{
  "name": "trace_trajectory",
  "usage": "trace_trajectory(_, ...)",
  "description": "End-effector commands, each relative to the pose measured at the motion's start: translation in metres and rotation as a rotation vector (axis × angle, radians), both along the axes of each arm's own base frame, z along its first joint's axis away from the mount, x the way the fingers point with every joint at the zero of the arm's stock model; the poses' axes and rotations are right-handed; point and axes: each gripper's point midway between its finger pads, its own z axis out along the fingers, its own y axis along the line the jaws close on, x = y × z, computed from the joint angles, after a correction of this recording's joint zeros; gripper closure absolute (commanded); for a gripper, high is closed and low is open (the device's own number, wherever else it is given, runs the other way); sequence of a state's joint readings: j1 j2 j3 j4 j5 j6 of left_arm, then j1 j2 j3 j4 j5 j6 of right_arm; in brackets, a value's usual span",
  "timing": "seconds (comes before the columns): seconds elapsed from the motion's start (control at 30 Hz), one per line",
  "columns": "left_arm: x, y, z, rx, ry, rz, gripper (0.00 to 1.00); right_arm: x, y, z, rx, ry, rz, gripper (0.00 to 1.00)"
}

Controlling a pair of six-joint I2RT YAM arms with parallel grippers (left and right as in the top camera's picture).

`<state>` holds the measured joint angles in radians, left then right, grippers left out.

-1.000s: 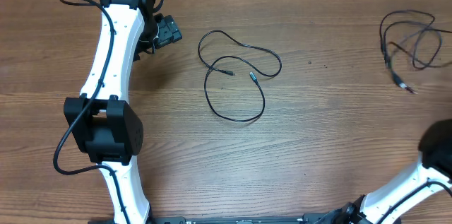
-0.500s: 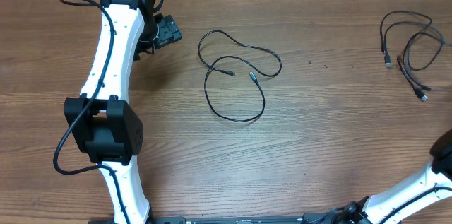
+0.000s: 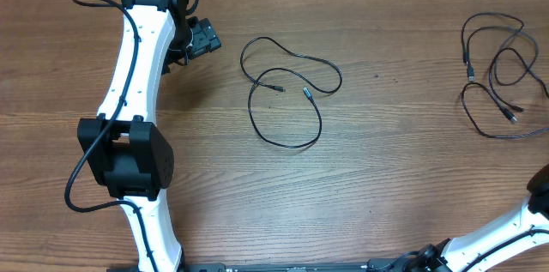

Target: Untangle cables

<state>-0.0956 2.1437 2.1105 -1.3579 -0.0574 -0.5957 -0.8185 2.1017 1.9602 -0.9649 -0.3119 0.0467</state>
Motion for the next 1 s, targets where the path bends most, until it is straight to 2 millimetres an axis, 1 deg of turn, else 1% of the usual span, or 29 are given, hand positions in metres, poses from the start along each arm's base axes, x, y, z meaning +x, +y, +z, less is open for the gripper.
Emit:
trace_trajectory(0.0,0.004,0.003,0.006,0.013,-0.022,-0.010,0.00,0.029,0.050,0.016,0.074,-0.127,0.230,0.00)
trace_trajectory(0.13,0.004,0.003,0.006,0.013,-0.022,-0.010,0.00,0.043,0.091,0.012,0.073,-0.101,0.377,0.00)
trace_trajectory(0.23,0.004,0.003,0.006,0.013,-0.022,-0.010,0.00,0.057,0.132,0.009,0.045,-0.086,0.535,0.00)
trace_trajectory(0.3,0.004,0.003,0.006,0.013,-0.022,-0.010,0.00,0.068,0.165,0.008,0.035,-0.083,0.639,0.00)
trace_trajectory(0.33,0.004,0.003,0.006,0.013,-0.022,-0.010,0.00,0.072,0.177,0.008,0.035,-0.082,0.667,0.00)
trace_trajectory(0.43,0.004,0.003,0.006,0.013,-0.022,-0.010,0.00,0.086,0.226,0.008,0.041,-0.078,0.770,0.00)
trace_trajectory(0.47,0.004,0.003,0.006,0.013,-0.022,-0.010,0.00,0.090,0.248,0.007,0.039,-0.076,0.823,0.00)
trace_trajectory(0.5,0.004,0.003,0.006,0.013,-0.022,-0.010,0.00,0.092,0.260,0.006,0.035,-0.076,0.855,0.00)
trace_trajectory(0.53,0.004,0.003,0.006,0.013,-0.022,-0.010,0.00,0.095,0.290,0.003,0.016,-0.076,0.950,0.00)
trace_trajectory(0.57,0.004,0.003,0.006,0.013,-0.022,-0.010,0.00,0.095,0.305,0.001,0.005,-0.076,1.002,0.00)
trace_trajectory(0.63,0.004,0.003,0.006,0.013,-0.022,-0.010,0.00,0.094,0.343,-0.004,-0.031,-0.081,1.145,0.00)
trace_trajectory(0.7,0.004,0.003,0.006,0.013,-0.022,-0.010,0.00,0.089,0.373,-0.011,-0.061,-0.081,1.264,0.00)
trace_trajectory(0.8,0.004,0.003,0.006,0.013,-0.022,-0.010,0.00,0.079,0.407,-0.027,-0.112,-0.058,1.407,0.00)
trace_trajectory(0.97,0.004,0.003,0.006,0.013,-0.022,-0.011,0.00,0.053,0.450,-0.055,-0.152,-0.032,1.632,0.00)
